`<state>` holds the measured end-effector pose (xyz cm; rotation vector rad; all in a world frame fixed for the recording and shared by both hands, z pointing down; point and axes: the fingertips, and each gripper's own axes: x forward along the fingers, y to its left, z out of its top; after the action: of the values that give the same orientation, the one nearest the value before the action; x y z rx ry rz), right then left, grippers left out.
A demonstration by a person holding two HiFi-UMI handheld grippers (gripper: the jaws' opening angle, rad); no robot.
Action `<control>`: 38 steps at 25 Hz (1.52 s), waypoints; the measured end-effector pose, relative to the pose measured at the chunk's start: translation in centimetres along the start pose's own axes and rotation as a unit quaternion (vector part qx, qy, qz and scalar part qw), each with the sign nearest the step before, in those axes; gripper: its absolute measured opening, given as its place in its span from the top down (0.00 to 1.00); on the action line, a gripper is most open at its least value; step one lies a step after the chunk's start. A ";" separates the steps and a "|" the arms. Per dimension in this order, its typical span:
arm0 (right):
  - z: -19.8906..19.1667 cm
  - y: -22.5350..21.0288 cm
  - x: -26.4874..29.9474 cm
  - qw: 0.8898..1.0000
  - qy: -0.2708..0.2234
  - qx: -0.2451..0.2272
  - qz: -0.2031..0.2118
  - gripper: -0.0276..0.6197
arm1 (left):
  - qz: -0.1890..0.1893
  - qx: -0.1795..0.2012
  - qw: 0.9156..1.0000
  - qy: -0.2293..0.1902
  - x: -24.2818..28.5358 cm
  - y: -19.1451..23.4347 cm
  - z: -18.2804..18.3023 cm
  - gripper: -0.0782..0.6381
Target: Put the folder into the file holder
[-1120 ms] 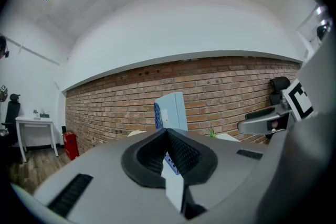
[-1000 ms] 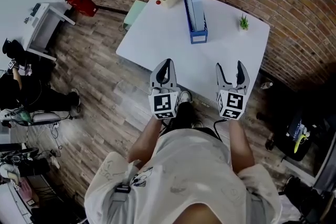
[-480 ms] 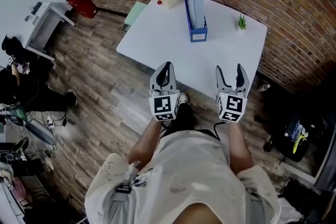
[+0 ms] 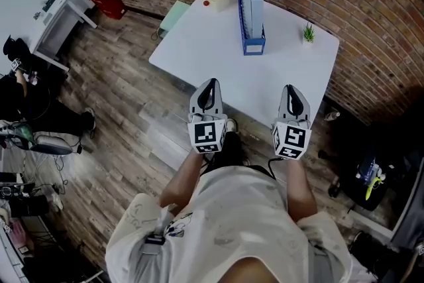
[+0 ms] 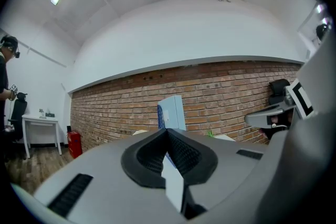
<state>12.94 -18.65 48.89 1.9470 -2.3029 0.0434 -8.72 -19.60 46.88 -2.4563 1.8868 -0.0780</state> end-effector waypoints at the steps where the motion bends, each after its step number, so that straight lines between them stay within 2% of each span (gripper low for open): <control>1: 0.1 0.0 -0.1 1.000 -0.002 0.001 0.001 0.93 | 0.000 0.000 1.000 -0.001 0.0 0.0 0.1 0.87; 6: 0.7 -0.3 -0.1 1.000 -0.009 0.010 0.002 0.93 | 0.003 0.004 1.000 -0.002 -0.3 0.2 0.4 0.87; 14: 1.3 0.0 -0.1 1.000 -0.011 -0.014 -0.005 0.93 | 0.006 0.008 1.000 0.001 -0.9 0.8 0.4 0.87; 38: 1.6 0.3 0.5 1.000 -0.011 -0.014 -0.015 0.93 | 0.023 0.007 1.000 0.005 -1.7 2.6 0.0 0.87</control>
<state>12.46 -19.29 47.33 1.9782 -2.2742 -0.0145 -11.67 -18.63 46.66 -2.4064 1.9399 -0.1019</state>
